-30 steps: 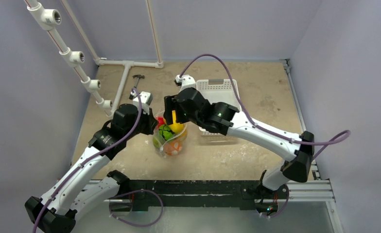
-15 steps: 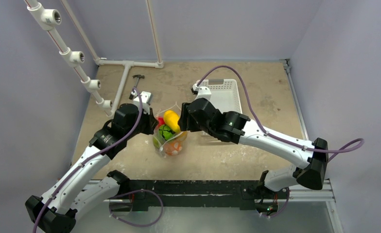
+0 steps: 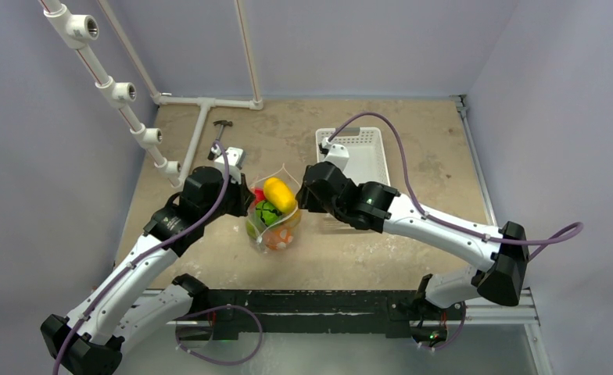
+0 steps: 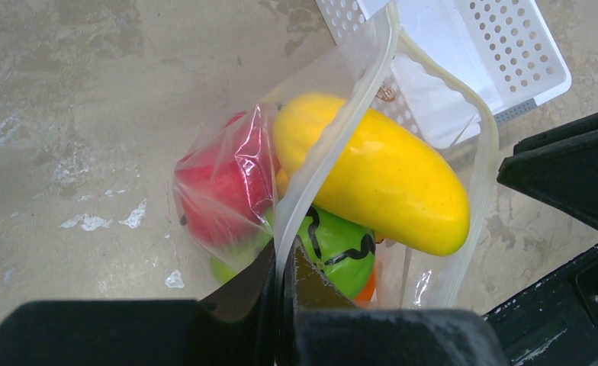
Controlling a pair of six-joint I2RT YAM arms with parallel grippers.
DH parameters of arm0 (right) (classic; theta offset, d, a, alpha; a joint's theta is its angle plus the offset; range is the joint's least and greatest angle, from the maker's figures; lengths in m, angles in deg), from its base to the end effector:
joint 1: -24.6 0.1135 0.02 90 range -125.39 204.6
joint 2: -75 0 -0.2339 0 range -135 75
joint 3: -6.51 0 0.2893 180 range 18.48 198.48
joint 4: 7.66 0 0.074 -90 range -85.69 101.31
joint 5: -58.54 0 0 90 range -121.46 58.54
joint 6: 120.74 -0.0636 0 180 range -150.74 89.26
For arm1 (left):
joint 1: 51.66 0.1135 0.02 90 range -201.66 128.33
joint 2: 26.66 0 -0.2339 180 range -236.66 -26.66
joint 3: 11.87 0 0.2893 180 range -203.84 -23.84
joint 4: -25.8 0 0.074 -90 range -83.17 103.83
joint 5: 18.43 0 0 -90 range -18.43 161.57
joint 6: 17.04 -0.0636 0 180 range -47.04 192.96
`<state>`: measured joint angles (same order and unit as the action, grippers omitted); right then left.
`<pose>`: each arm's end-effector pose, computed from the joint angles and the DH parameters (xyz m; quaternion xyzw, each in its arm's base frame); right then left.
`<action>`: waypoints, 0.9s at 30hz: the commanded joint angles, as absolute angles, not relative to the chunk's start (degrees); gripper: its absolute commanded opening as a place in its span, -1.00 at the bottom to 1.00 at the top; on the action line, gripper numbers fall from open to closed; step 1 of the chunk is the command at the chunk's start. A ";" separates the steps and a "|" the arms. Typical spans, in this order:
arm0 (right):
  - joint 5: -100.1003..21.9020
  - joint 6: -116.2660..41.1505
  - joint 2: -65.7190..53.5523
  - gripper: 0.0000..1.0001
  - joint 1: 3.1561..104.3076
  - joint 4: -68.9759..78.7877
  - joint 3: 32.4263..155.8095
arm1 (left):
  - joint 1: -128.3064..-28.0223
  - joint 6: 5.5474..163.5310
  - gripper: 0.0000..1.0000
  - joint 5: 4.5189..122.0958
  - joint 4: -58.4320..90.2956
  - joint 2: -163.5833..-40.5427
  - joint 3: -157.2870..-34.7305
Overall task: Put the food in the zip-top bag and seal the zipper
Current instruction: Adjust the zipper food storage bag at the center of the board.
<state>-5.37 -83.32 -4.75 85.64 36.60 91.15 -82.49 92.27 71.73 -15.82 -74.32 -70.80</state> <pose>0.2027 0.3084 0.2852 0.0313 0.8854 0.2369 0.3988 0.2276 -0.1356 0.2734 0.0864 0.8632 -0.2096 0.4510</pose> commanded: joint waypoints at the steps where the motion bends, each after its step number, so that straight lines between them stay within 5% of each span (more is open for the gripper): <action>1: -3.11 -85.09 -3.48 -0.29 84.46 34.10 90.50 | -82.54 92.21 -1.00 71.39 -14.03 -74.03 -70.61; 16: -6.33 -82.60 -6.59 -0.45 83.10 26.58 87.74 | -82.60 92.13 -1.00 71.39 -13.86 -74.12 -70.53; 23: -8.19 -80.14 -7.35 -1.00 82.16 25.05 88.02 | -82.60 92.12 -1.00 70.86 -13.46 -74.08 -70.44; 27: -9.24 -77.42 -5.79 -1.00 81.82 24.42 89.02 | -82.60 92.41 -1.00 70.71 -13.91 -74.10 -71.12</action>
<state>-8.06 -80.87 -7.55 82.27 27.14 88.17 -82.47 92.25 71.71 -15.82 -74.32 -70.80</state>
